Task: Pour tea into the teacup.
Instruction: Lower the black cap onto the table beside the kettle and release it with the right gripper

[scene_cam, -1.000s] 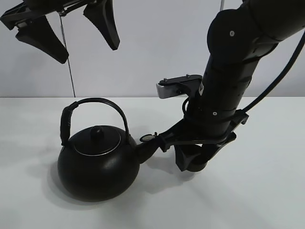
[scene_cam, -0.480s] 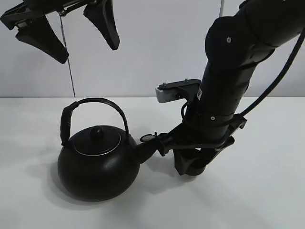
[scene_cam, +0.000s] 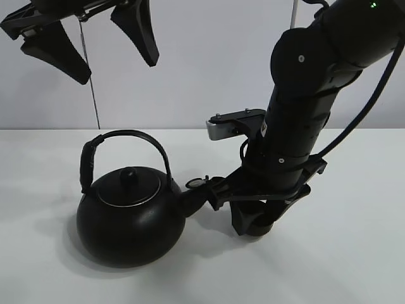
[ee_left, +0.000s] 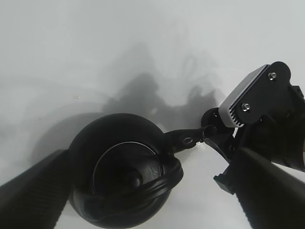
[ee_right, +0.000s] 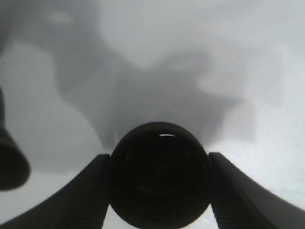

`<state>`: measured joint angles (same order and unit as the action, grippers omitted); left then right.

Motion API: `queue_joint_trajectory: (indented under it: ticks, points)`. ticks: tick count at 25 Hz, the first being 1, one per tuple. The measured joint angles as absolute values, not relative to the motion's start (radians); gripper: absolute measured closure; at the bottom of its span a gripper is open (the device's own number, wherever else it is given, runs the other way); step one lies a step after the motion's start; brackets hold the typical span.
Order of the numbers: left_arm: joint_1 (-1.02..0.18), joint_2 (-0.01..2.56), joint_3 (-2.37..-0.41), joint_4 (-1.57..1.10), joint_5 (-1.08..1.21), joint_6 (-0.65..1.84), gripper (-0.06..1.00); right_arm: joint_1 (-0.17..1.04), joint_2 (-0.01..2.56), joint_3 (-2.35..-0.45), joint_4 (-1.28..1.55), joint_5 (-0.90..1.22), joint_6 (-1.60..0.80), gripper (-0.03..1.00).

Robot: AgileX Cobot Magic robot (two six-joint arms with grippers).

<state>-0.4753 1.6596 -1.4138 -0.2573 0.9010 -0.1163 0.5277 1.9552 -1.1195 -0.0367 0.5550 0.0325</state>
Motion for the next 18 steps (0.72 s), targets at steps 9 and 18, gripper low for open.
queue_joint_trajectory:
  ticks: [9, 18]
  points:
    - [-0.475, 1.66, -1.414, -0.257, 0.901, -0.116, 0.29, 0.528, 1.955, -1.12, -0.036, 0.554, 0.033, 0.57]
    - [-0.475, 1.66, -1.414, -0.257, 0.901, -0.116, 0.29, 0.528, 1.955, -1.12, -0.036, 0.554, 0.033, 0.52]
